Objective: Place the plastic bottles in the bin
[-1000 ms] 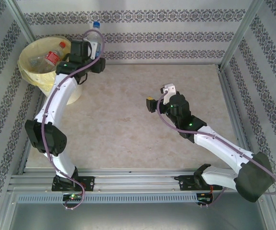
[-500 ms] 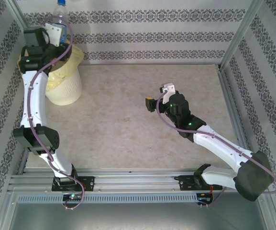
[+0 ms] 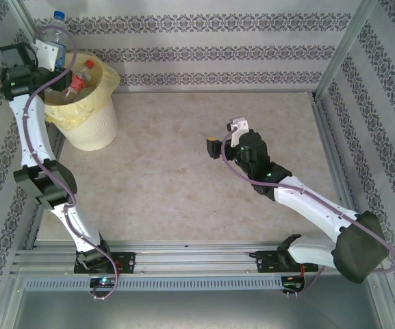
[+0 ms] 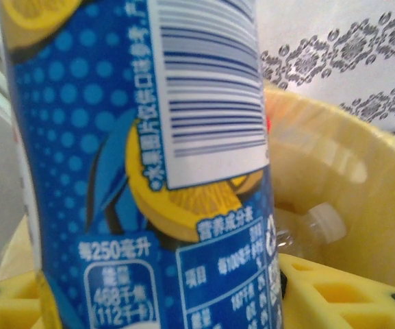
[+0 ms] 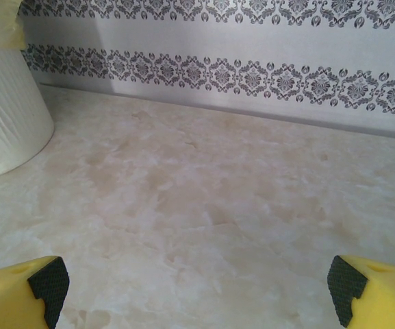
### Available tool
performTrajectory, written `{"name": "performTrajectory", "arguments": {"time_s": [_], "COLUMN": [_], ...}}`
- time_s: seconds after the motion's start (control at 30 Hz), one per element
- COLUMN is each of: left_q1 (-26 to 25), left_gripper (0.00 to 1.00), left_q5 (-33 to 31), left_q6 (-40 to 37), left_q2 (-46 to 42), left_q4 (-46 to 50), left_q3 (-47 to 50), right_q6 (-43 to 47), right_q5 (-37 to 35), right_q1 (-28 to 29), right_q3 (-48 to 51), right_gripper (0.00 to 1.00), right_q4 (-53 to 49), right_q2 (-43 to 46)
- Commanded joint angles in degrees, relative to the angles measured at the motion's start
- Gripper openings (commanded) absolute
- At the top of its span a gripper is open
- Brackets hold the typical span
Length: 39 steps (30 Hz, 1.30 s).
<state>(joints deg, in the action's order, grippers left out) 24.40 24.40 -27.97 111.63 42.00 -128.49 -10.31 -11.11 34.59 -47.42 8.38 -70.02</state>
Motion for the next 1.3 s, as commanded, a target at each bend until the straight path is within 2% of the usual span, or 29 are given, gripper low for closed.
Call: {"name": "performTrajectory", "arguments": {"time_s": [0.0,0.07,0.13,0.23,0.3,0.4,0.47,0.57,0.7,0.83,1.0,1.27], "left_q1": [-0.23,-0.32,-0.30,-0.24,-0.23,-0.26,-0.23,-0.31,-1.53,-4.02,-5.25,-4.07], "left_gripper": [0.53,0.55,0.60,0.83,0.93,1.00,1.00,1.00,0.86,0.78,0.56,0.43], "left_q5": [6.71,8.14,6.84,5.81,6.92,9.73,12.18,10.64,5.08,2.11,-8.40,-12.26], "left_q6": [-4.93,-5.63,-6.43,-6.88,-6.46,-5.10,-3.92,1.25,6.00,3.89,3.31,-0.36], "left_q2": [-0.08,-0.48,-0.23,0.51,0.51,0.71,0.82,1.16,3.68,5.12,6.91,5.60], "left_q4": [6.29,6.74,6.39,7.36,7.66,8.40,8.61,5.06,5.07,7.95,8.58,10.09], "left_q3": [-2.26,-0.84,0.57,0.43,-0.16,-2.14,-3.41,-3.62,-5.44,-3.59,-0.51,1.93], "right_q6": [-1.21,-1.40,-1.49,-1.22,-1.20,-1.54,-1.56,-1.57,-1.56,-1.83,-1.92,-2.11], "right_q5": [0.11,0.37,0.89,1.26,1.27,1.27,1.35,1.36,1.18,1.27,1.36,1.62], "right_q1": [-0.66,-0.69,-0.65,-0.59,-0.58,-0.61,-0.60,-0.59,-0.59,-0.50,-0.50,-0.54], "right_q3": [-2.47,-3.22,-4.13,-5.09,-5.21,-5.21,-5.23,-5.23,-5.14,-5.05,-5.12,-5.39], "right_gripper": [0.98,0.98,0.98,0.98,0.98,0.98,0.98,0.98,0.98,0.98,0.98,0.98], "right_q4": [0.65,0.58,0.30,-0.29,-0.39,-0.29,-0.33,-0.38,-0.39,-0.48,-0.82,-0.91], "right_q2": [-1.53,-2.49,-3.31,-4.06,-4.31,-4.50,-4.66,-4.68,-4.56,-4.62,-4.54,-5.26]}}
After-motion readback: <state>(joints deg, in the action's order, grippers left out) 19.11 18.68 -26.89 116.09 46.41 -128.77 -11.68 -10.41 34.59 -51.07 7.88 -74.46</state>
